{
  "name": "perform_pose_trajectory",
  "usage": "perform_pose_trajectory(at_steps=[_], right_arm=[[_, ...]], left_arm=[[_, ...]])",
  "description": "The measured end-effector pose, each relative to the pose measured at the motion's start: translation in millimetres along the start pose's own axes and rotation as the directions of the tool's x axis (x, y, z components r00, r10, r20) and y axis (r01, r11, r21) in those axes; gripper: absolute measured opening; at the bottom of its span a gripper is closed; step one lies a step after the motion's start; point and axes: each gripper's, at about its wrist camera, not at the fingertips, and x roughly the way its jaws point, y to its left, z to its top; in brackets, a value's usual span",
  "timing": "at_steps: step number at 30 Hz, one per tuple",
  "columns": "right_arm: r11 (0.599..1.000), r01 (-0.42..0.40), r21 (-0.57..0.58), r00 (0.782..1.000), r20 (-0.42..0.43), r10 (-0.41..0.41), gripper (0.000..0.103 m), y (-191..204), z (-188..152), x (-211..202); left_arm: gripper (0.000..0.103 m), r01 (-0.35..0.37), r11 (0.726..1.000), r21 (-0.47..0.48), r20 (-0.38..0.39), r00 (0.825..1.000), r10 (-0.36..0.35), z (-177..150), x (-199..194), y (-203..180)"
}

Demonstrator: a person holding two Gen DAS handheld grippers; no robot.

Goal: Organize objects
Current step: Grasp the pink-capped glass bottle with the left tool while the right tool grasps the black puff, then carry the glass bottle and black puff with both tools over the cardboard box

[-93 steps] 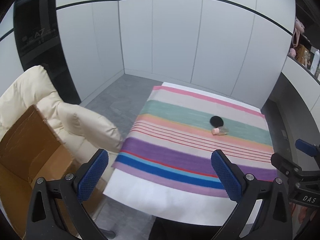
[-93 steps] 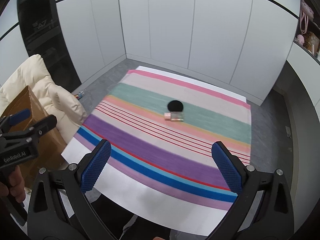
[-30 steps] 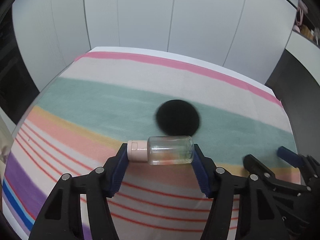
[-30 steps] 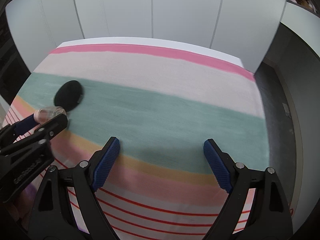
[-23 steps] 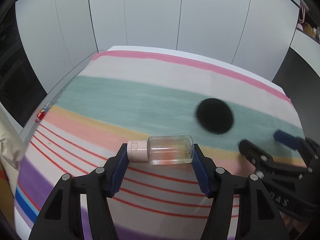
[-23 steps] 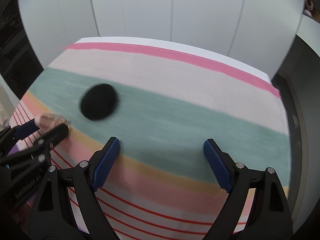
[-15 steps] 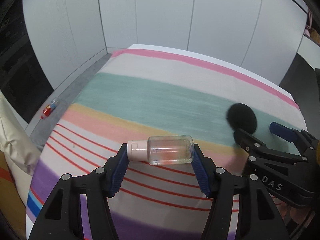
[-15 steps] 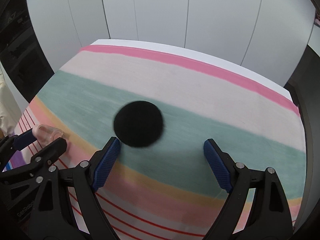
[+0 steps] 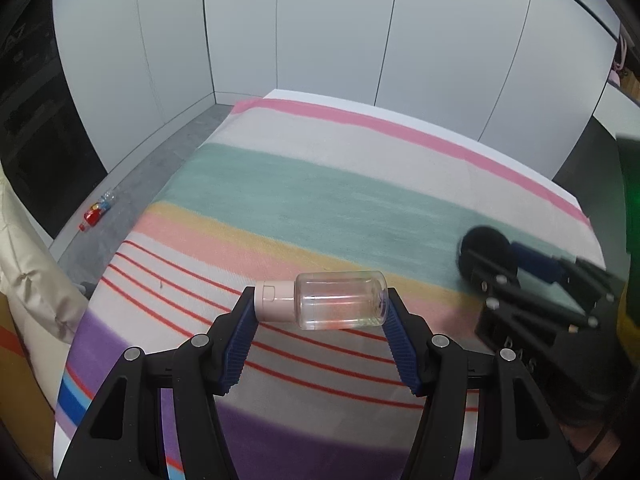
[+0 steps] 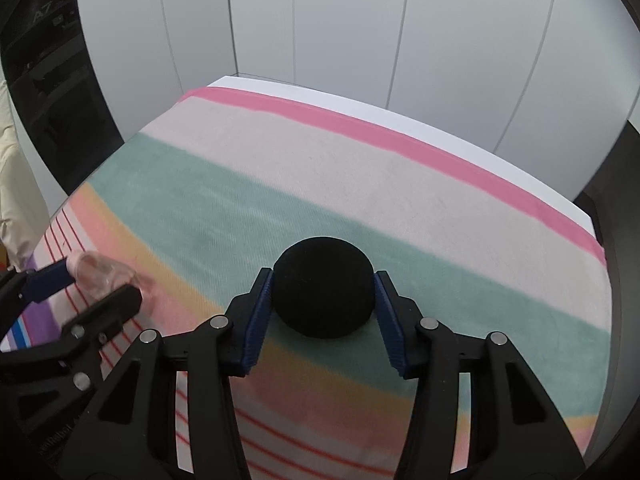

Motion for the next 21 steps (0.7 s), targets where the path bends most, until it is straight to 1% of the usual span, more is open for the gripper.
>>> perform_pose_trajectory(at_steps=[2, 4, 5, 7, 9, 11, 14, 19, 21], right_arm=[[1.0, 0.011, 0.012, 1.0, -0.008, -0.011, 0.052, -3.1, -8.3, -11.0], [0.999, 0.019, 0.026, 1.0, -0.017, -0.018, 0.052, -8.6, -16.9, -25.5], [0.999, 0.021, 0.031, 1.0, -0.022, -0.02, 0.052, -12.9, -21.1, -33.2], [0.998, 0.026, 0.051, 0.999, -0.033, -0.024, 0.052, -18.6, -28.6, -49.4], [0.996, 0.021, 0.086, 0.999, -0.044, -0.017, 0.052, -26.4, -35.6, -65.5], [0.993, 0.019, 0.115, 0.999, -0.05, -0.013, 0.052, -34.6, -43.0, -87.5], [0.991, 0.035, 0.132, 0.999, -0.043, -0.03, 0.052, -40.9, -50.3, -118.7], [0.987, 0.06, 0.15, 0.998, -0.046, -0.053, 0.052, -49.1, -60.5, -168.9], [0.984, 0.064, 0.168, 0.996, -0.067, -0.053, 0.052, -51.3, -65.7, -189.9]], left_arm=[[0.062, -0.002, 1.0, 0.002, 0.002, 1.0, 0.002, -0.6, -8.6, -1.6], [0.062, -0.027, 0.999, 0.022, 0.025, 0.999, 0.027, 0.1, -19.7, -4.7], [0.062, -0.025, 0.999, 0.023, 0.022, 0.999, 0.024, 0.0, -24.9, -5.4], [0.062, -0.004, 1.0, -0.001, -0.003, 1.0, 0.004, 0.3, -33.4, -4.3], [0.062, -0.022, 1.0, -0.019, -0.031, 0.999, 0.021, -0.8, -43.6, -5.2], [0.062, -0.001, 1.0, -0.029, -0.046, 0.999, 0.0, -2.4, -56.2, -8.2], [0.062, 0.02, 1.0, -0.013, -0.057, 0.998, -0.021, -6.0, -77.4, -16.5], [0.062, 0.057, 0.998, 0.032, -0.052, 0.997, -0.056, -14.0, -123.4, -32.5], [0.062, 0.071, 0.997, 0.042, -0.04, 0.997, -0.069, -15.1, -143.4, -37.2]])
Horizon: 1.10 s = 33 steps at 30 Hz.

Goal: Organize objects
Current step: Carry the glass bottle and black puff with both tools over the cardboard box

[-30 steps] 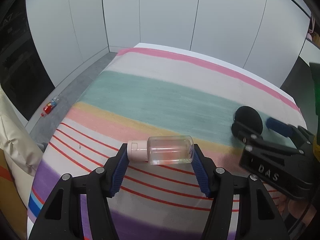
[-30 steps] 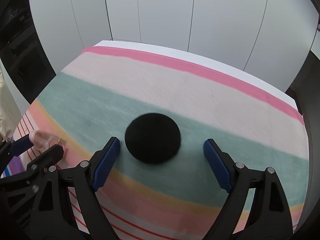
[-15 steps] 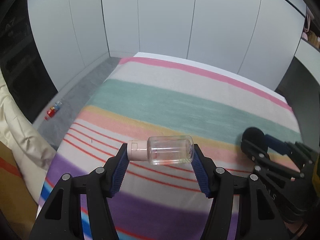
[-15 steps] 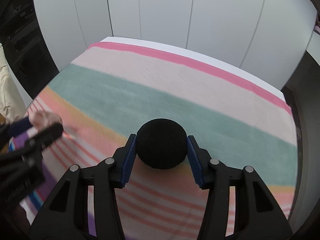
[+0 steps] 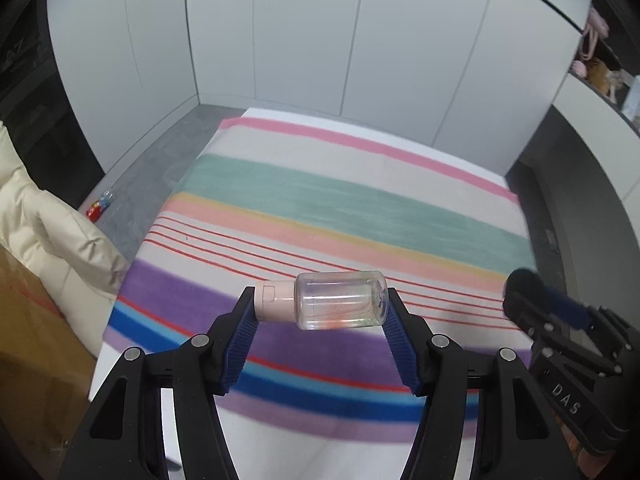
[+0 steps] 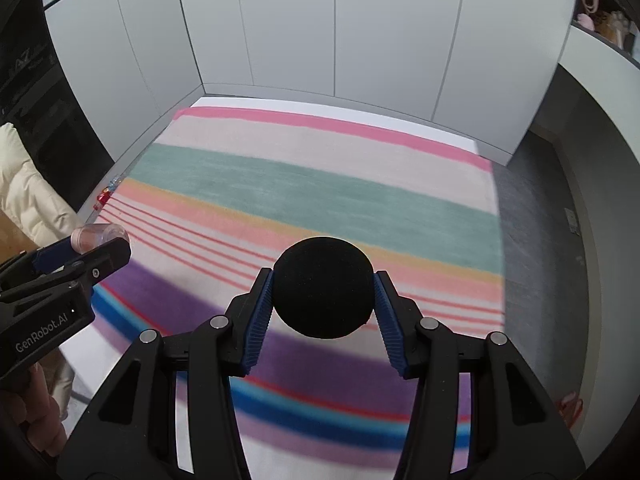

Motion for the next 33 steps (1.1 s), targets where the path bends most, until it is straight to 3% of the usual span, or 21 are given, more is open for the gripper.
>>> perform_pose_trajectory(at_steps=[13, 18, 22, 26, 33], right_arm=[[1.0, -0.005, -0.019, 0.998, 0.059, 0.006, 0.052, 0.1, -34.7, -135.2], [0.998, -0.068, -0.011, 0.993, 0.097, 0.069, 0.052, -0.1, -53.3, -166.8], [0.997, -0.073, -0.012, 0.99, 0.121, 0.074, 0.052, 1.0, -62.0, -178.8], [0.997, -0.064, -0.036, 0.988, 0.137, 0.069, 0.052, 8.9, -59.9, -172.5], [0.994, -0.109, 0.015, 0.99, 0.086, 0.108, 0.052, 4.2, -57.5, -149.3]], left_arm=[[0.062, 0.068, 0.994, 0.085, 0.081, 0.994, -0.075, -30.9, -117.0, -19.3], [0.062, 0.069, 0.995, 0.076, 0.111, 0.991, -0.077, -46.2, -147.4, -14.1], [0.062, 0.121, 0.992, 0.034, 0.103, 0.987, -0.124, -48.4, -158.3, -2.8], [0.062, 0.08, 0.995, 0.063, 0.154, 0.984, -0.088, -45.1, -164.3, -3.2], [0.062, 0.089, 0.995, 0.037, 0.142, 0.985, -0.093, -41.8, -153.9, 5.2]])
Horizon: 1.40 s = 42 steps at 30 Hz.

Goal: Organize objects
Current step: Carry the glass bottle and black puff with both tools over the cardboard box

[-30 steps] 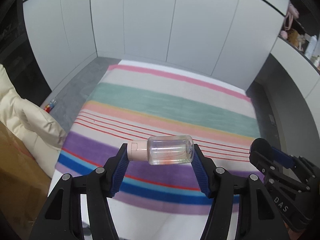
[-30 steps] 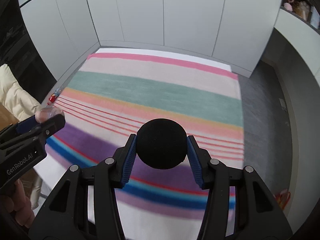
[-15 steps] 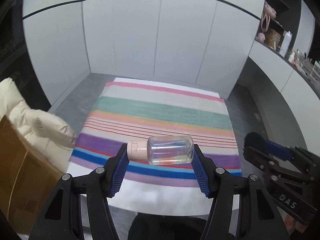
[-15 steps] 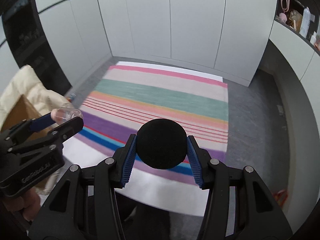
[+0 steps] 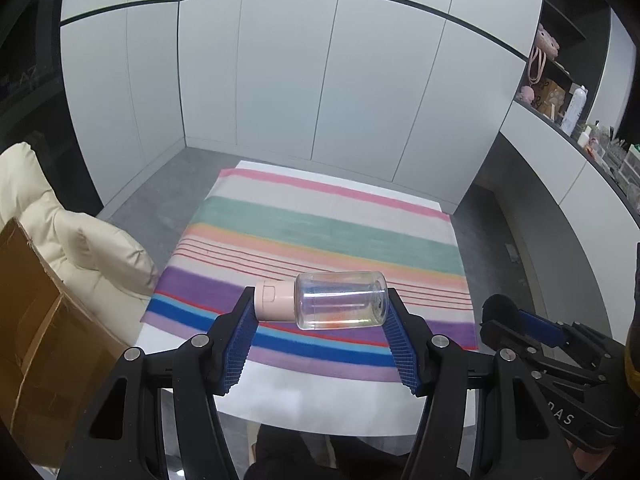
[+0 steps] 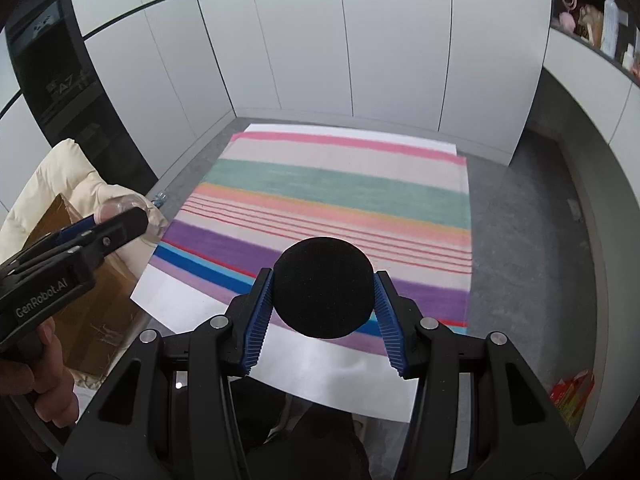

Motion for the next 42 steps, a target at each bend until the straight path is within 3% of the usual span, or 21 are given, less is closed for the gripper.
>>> perform_pose_trajectory(at_steps=[8, 24, 42], right_arm=[[1.0, -0.023, -0.009, 1.0, 0.004, 0.023, 0.052, 19.8, 10.0, 11.9], [0.989, -0.093, -0.113, 0.993, 0.065, 0.101, 0.052, 101.3, 27.7, 20.5], [0.955, -0.186, -0.229, 0.976, 0.07, 0.207, 0.052, 193.7, 33.3, 29.2]], left_arm=[[0.062, -0.026, 0.999, -0.021, 0.007, 1.0, 0.027, -0.5, -0.6, 23.3], [0.062, -0.121, 0.983, -0.137, 0.05, 0.99, 0.129, -4.4, -29.2, 112.1], [0.062, -0.215, 0.954, -0.21, 0.058, 0.971, 0.232, -26.5, -62.4, 180.0]])
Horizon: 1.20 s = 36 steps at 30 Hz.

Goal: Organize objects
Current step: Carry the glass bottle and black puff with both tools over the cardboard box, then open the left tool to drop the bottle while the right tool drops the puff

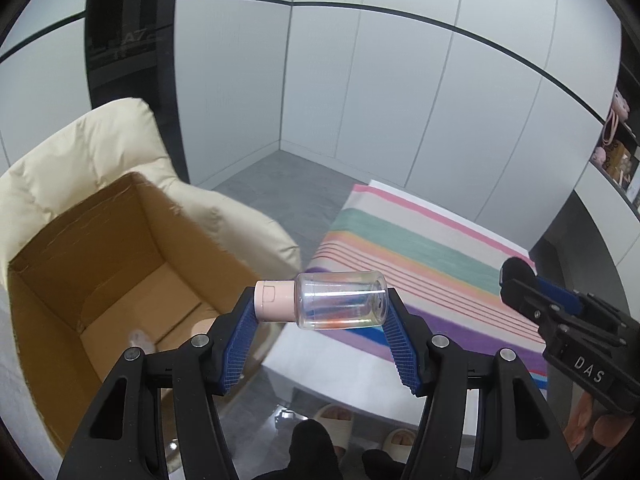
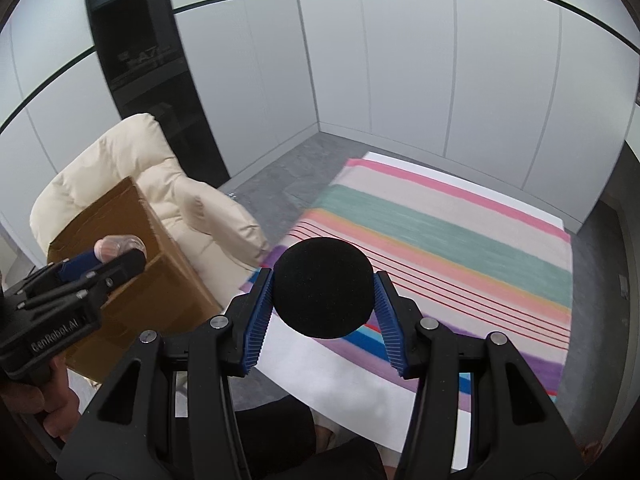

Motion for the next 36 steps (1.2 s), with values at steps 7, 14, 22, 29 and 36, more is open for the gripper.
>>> perform_pose_trajectory(at_steps=[7, 14, 22, 29, 36], right_arm=[[0.998, -0.05, -0.049, 0.999, -0.001, 0.05, 0.052, 42.9, 6.6, 13.2], [0.99, -0.102, -0.101, 0.995, -0.019, 0.101, 0.052, 80.3, 7.4, 22.3], [0.975, -0.144, -0.167, 0.99, -0.027, 0.142, 0.052, 118.7, 6.0, 28.3], [0.96, -0.182, -0.213, 0.983, -0.049, 0.176, 0.052, 152.4, 6.7, 40.5], [0.946, -0.21, -0.247, 0.978, -0.072, 0.198, 0.052, 178.2, 4.6, 48.9]], left_arm=[[0.062, -0.05, 0.998, -0.047, 0.007, 0.999, 0.051, -4.9, -6.7, 36.4], [0.062, -0.103, 0.991, -0.084, -0.004, 0.995, 0.103, -12.6, -12.2, 67.5], [0.062, -0.154, 0.98, -0.127, -0.007, 0.988, 0.155, -19.3, -19.0, 102.9], [0.063, -0.185, 0.972, -0.146, -0.018, 0.983, 0.184, -26.3, -23.0, 125.7], [0.091, -0.278, 0.946, -0.168, -0.002, 0.959, 0.282, -31.1, -33.7, 147.8]])
